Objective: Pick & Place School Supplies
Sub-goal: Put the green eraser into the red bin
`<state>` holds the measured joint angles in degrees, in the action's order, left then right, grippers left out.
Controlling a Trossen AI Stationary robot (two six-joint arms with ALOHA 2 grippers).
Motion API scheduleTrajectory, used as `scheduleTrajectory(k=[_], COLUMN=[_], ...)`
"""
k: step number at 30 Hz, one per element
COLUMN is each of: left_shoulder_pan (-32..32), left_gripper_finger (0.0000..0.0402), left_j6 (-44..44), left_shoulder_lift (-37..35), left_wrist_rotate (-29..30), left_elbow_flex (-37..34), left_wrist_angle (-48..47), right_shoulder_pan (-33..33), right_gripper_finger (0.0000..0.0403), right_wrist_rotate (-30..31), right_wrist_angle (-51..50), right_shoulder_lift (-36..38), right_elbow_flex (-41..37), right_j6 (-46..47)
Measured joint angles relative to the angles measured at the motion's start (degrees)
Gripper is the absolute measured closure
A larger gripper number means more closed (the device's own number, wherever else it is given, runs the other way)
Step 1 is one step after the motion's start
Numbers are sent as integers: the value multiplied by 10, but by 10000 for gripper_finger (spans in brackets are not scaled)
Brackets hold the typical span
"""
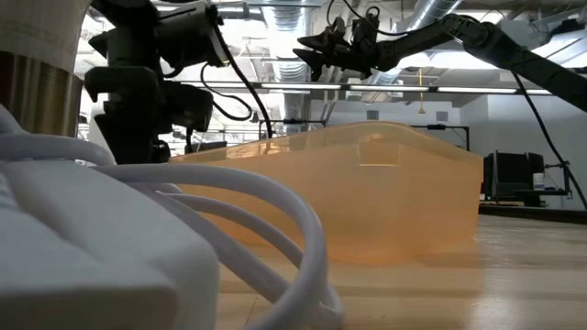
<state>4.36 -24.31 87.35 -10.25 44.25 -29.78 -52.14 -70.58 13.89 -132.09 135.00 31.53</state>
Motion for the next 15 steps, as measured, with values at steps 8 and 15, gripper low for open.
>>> scheduleTrajectory(k=[8, 15], left_shoulder_pan=[2, 4], left_gripper_finger=[186, 299], left_j6=[-18, -29], left_shoulder_lift=[70, 101], left_wrist_rotate=[0, 18], left_elbow_flex=[4, 6], left_wrist_angle=[23, 60], right_shoulder_pan=[0, -3], right_gripper_finger=[249, 249], right_wrist_rotate=[-9, -23], right_wrist_angle=[-1, -1], right_shoulder_lift=[0, 0], right_elbow_flex=[0, 0], right_j6=[0, -5])
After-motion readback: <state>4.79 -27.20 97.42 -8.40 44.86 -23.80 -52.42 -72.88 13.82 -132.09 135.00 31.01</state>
